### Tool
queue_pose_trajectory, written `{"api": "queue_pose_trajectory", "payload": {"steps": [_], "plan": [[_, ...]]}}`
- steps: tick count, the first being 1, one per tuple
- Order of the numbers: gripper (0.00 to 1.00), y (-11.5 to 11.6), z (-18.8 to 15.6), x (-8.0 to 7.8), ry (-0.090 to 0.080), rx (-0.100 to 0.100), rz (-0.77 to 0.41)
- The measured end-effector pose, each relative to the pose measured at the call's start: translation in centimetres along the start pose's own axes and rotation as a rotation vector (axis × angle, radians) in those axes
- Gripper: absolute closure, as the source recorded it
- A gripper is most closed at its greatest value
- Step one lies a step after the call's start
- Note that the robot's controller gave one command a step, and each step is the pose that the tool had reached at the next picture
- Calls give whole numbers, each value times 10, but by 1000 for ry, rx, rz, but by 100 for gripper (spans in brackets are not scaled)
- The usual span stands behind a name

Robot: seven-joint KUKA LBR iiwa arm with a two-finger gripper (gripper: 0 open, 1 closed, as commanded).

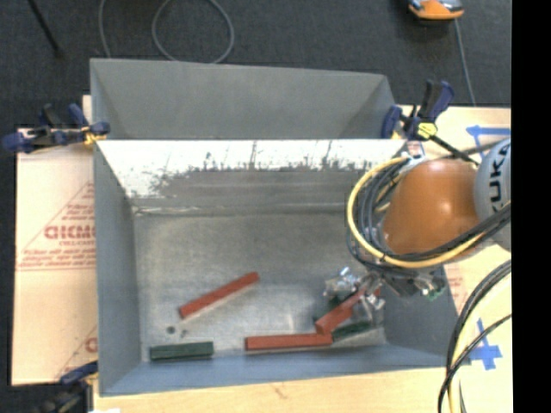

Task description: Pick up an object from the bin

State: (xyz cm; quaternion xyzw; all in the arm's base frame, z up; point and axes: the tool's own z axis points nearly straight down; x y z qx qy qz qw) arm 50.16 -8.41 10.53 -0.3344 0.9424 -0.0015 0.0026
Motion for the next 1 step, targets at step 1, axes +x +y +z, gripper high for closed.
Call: {"api": "queue_pose_trajectory", "payload": {"steps": [1], "plan": [[100,-3,-88,-2,-3,4,4]]}}
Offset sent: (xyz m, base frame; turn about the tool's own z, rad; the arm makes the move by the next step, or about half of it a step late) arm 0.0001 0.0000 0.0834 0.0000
